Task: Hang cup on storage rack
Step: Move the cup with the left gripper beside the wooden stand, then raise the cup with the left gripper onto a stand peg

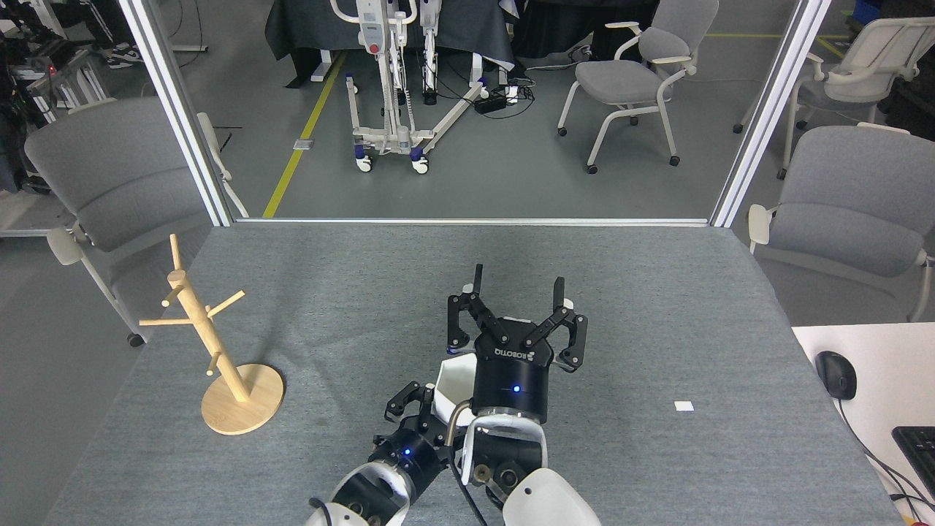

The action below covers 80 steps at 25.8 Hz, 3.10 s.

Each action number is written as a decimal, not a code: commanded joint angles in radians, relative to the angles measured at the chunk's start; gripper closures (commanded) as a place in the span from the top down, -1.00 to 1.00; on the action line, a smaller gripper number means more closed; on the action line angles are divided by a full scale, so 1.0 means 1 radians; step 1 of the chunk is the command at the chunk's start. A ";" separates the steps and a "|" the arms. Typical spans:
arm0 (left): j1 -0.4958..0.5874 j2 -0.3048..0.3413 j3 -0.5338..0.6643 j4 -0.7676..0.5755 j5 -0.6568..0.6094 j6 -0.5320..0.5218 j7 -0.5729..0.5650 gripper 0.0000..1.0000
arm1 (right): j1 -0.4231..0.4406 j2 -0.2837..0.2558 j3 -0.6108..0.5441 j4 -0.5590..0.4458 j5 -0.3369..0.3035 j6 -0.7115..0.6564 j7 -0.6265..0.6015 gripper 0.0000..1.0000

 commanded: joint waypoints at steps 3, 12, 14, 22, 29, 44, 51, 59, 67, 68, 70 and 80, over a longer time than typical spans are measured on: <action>0.233 0.115 0.151 -0.185 -0.001 -0.002 0.004 -1.00 | 0.088 -0.073 -0.431 0.006 -0.001 -0.505 -0.021 1.00; 0.472 0.143 0.530 -0.407 0.002 -0.003 0.001 -1.00 | 0.336 -0.185 -0.778 0.003 0.010 -0.916 -0.027 1.00; 0.473 0.143 0.607 -0.409 0.002 -0.002 0.001 -1.00 | 0.385 -0.186 -0.798 -0.007 0.011 -0.965 -0.033 1.00; 0.398 0.151 0.797 -0.384 -0.009 0.012 -0.006 -1.00 | 0.364 -0.191 -0.809 -0.012 0.004 -0.988 -0.026 1.00; 0.216 0.155 0.856 -0.308 -0.171 0.026 -0.059 -1.00 | 0.359 -0.189 -0.809 -0.006 0.002 -0.979 -0.026 1.00; 0.093 0.131 0.863 -0.297 -0.336 0.026 -0.122 -1.00 | 0.307 -0.188 -0.806 0.005 0.001 -0.977 -0.026 1.00; 0.068 0.095 0.857 -0.253 -0.382 0.024 -0.122 -1.00 | 0.249 -0.191 -0.807 0.080 0.002 -0.979 -0.026 1.00; 0.070 0.086 0.831 -0.251 -0.392 0.020 -0.116 -1.00 | 0.264 -0.183 -0.806 0.082 0.002 -0.977 -0.026 1.00; 0.070 0.086 0.802 -0.240 -0.403 0.020 -0.116 -1.00 | 0.273 -0.183 -0.806 0.086 0.004 -0.976 -0.026 1.00; 0.070 0.085 0.802 -0.231 -0.403 0.021 -0.118 -1.00 | 0.275 -0.182 -0.806 0.086 0.008 -0.977 -0.026 1.00; 0.068 0.083 0.802 -0.214 -0.403 0.023 -0.118 -0.53 | 0.273 -0.185 -0.806 0.086 0.008 -0.977 -0.026 1.00; 0.067 0.071 0.800 -0.142 -0.395 0.027 -0.101 0.86 | 0.272 -0.182 -0.795 0.072 0.008 -0.980 -0.024 1.00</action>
